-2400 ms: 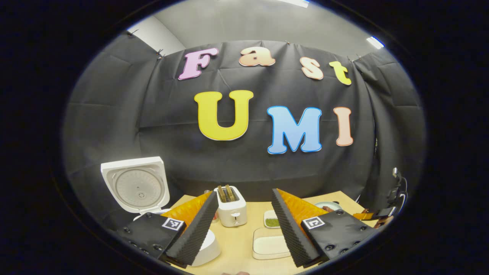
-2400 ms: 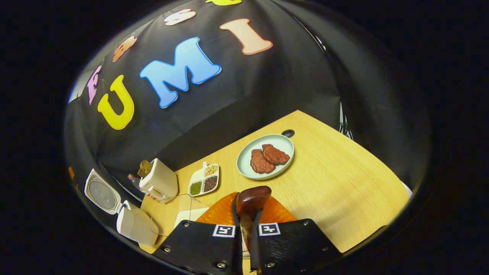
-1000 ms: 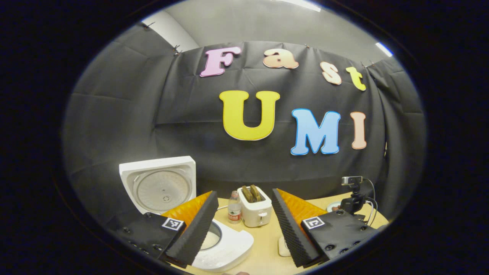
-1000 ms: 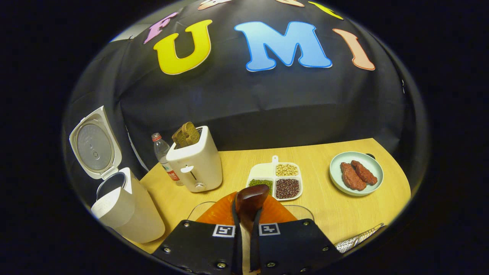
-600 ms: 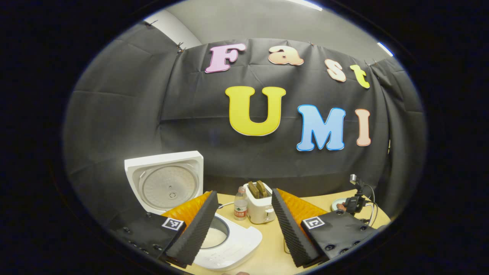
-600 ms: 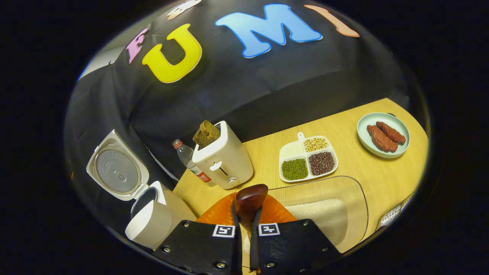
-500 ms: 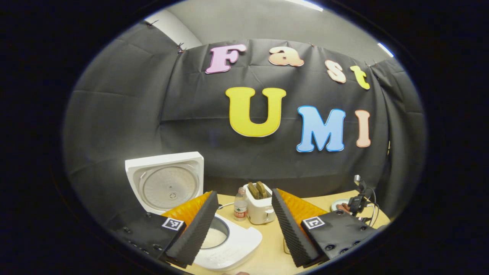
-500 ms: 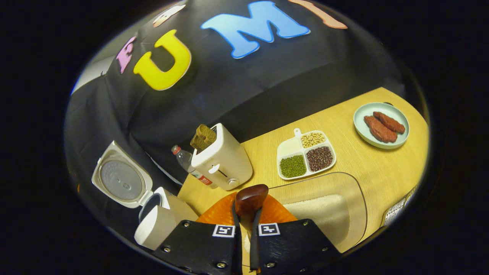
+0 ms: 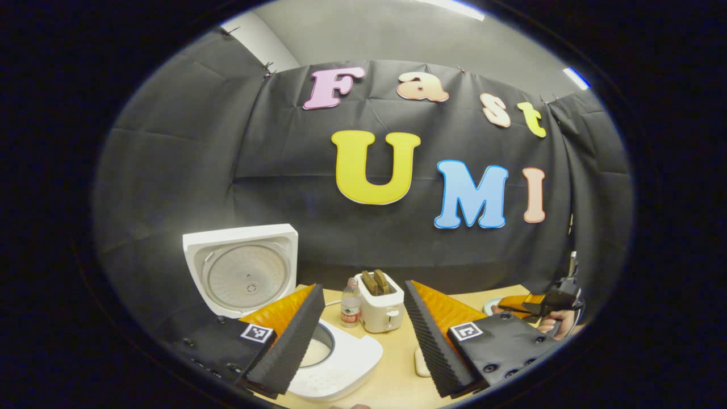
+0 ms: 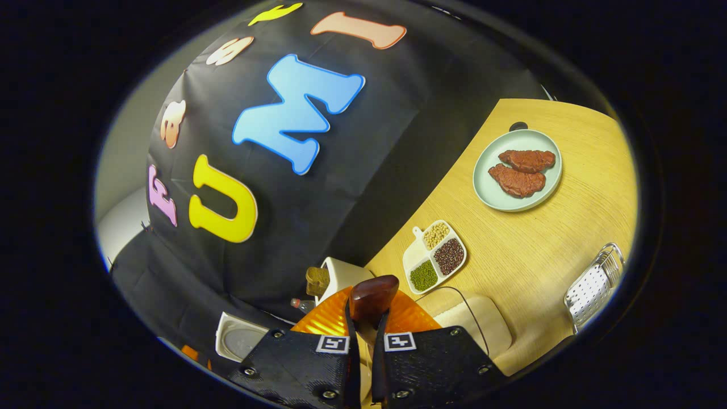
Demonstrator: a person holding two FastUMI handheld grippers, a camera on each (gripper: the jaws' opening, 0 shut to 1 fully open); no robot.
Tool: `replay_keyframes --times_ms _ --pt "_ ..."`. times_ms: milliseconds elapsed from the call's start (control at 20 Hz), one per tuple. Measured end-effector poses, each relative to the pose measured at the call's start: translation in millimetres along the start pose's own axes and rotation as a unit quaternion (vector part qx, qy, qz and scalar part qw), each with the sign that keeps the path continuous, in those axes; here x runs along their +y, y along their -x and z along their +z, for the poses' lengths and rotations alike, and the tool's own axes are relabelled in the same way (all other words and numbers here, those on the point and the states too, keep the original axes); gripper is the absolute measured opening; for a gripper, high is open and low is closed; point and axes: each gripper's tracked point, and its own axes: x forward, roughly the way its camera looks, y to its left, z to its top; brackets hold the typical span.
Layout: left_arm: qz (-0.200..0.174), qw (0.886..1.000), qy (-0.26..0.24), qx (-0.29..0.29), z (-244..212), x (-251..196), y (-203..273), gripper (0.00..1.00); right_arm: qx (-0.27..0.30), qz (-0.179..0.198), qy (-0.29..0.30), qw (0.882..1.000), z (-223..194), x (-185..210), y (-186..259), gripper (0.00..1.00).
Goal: Close the left gripper, press the button to open the rice cooker; take a wooden spoon from the chopstick holder with the right hand, scoop a spoonful of rice and pour it into the rice cooker, then put the wooden spoon back into the chopstick holder.
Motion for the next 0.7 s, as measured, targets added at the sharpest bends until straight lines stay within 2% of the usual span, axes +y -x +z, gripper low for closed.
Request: replay_keyframes --times_ms 200,250,300,400,450,500,550,700 --pt "-0.004 1.0 -0.004 -0.002 -2.5 5.3 4.0 1.0 -0.02 0.048 -0.07 0.996 16.6 36.2 21.0 0.08" --pt "-0.004 1.0 -0.007 -0.004 -4.6 4.7 4.5 0.97 -0.02 0.056 -0.079 0.995 16.1 45.2 26.4 0.08" --pt "-0.008 1.0 -0.008 -0.008 -3.8 4.8 6.6 1.0 -0.019 0.064 -0.082 0.994 15.6 54.7 28.6 0.08" --pt "-0.014 1.0 -0.007 -0.01 -6.2 6.0 9.8 0.97 -0.015 0.075 -0.07 0.995 10.5 70.7 34.6 0.08" --pt "-0.017 1.0 -0.008 -0.012 -7.8 7.1 12.0 1.0 -0.015 0.076 -0.068 0.995 7.0 76.5 37.4 0.08" --pt "-0.02 1.0 -0.011 -0.015 -6.7 8.4 14.5 0.97 -0.012 0.078 -0.071 0.994 3.0 81.5 38.6 0.08" --pt "-0.023 0.999 -0.014 -0.017 -7.2 9.7 16.6 1.0 -0.005 0.082 -0.075 0.994 -4.7 87.7 38.9 0.08" --pt "-0.027 0.999 -0.027 -0.016 -12.7 17.0 23.8 0.97 0.011 0.091 -0.089 0.992 -18.4 100.5 36.0 0.08"
